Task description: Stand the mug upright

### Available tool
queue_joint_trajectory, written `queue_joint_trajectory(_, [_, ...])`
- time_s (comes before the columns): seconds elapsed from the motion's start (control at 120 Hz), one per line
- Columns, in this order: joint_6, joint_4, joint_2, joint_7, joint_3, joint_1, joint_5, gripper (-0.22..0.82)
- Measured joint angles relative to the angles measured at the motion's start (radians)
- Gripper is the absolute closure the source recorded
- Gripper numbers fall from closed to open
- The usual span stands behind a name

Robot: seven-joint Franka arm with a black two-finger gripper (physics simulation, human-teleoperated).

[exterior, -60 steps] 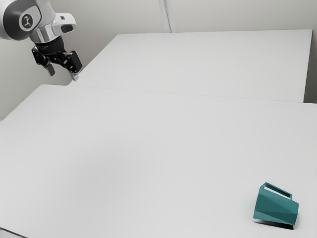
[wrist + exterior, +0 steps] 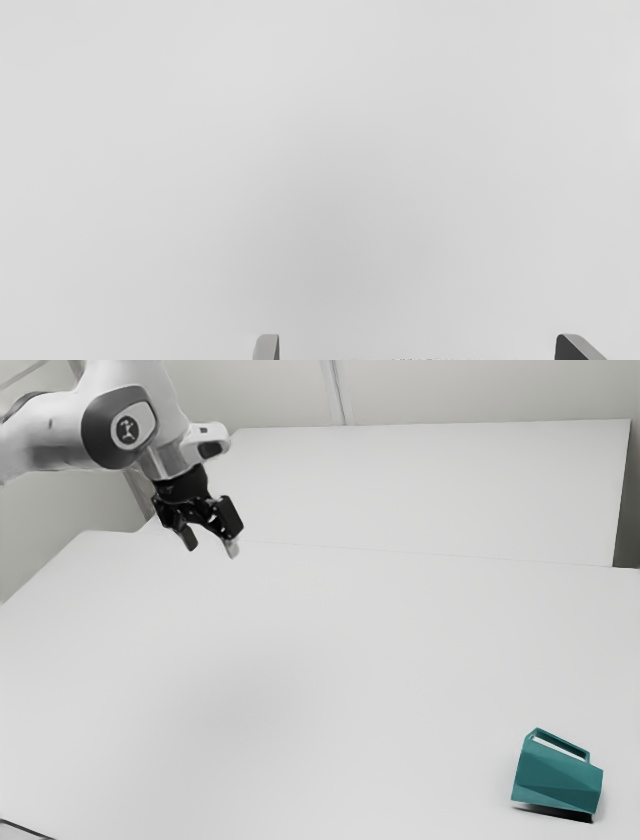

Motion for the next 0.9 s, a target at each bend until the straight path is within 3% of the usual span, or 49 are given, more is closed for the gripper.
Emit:
queue_joint_trajectory(0.267, [0.047, -0.046, 0.176, -0.04, -0.095, -0.045, -0.404, 0.0])
queue_joint_trajectory(0.475, [0.125, -0.134, 0.231, -0.076, -0.176, -0.088, -0.634, 0.0])
queue_joint_trajectory(0.9, [0.288, -0.094, 0.454, -0.129, -0.249, -0.24, -1.068, 0.0])
